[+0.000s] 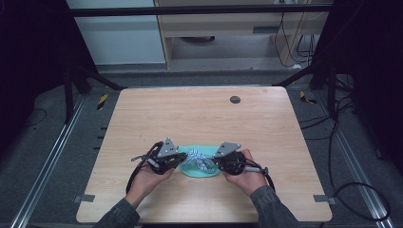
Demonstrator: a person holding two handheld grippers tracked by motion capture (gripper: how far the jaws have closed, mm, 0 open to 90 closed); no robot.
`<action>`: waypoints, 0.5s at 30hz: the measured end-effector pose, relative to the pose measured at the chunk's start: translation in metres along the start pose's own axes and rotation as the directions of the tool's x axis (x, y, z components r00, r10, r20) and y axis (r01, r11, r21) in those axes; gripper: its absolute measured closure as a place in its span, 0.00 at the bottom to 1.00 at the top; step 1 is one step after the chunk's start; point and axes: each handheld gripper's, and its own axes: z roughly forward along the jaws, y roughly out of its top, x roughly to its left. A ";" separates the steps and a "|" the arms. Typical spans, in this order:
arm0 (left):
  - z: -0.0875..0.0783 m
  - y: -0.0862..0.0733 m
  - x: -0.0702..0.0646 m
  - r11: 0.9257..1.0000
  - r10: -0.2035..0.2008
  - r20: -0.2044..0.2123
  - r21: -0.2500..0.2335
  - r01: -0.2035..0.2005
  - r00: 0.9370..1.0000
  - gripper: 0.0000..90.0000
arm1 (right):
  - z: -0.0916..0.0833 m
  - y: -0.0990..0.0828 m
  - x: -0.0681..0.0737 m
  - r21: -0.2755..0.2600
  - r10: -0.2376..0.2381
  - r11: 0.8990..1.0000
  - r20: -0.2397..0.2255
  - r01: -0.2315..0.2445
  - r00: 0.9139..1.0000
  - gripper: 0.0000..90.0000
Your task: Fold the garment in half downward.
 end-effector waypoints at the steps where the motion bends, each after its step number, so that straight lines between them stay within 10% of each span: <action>1: 0.000 -0.001 0.000 1.000 0.003 0.000 0.001 -0.003 1.000 0.96 | 0.000 -0.001 0.001 0.000 0.002 1.000 -0.001 -0.002 1.000 0.91; 15: 0.003 -0.012 -0.008 1.000 0.009 0.021 0.007 -0.009 1.000 0.96 | 0.002 -0.013 0.011 0.010 0.009 1.000 -0.012 -0.009 1.000 0.77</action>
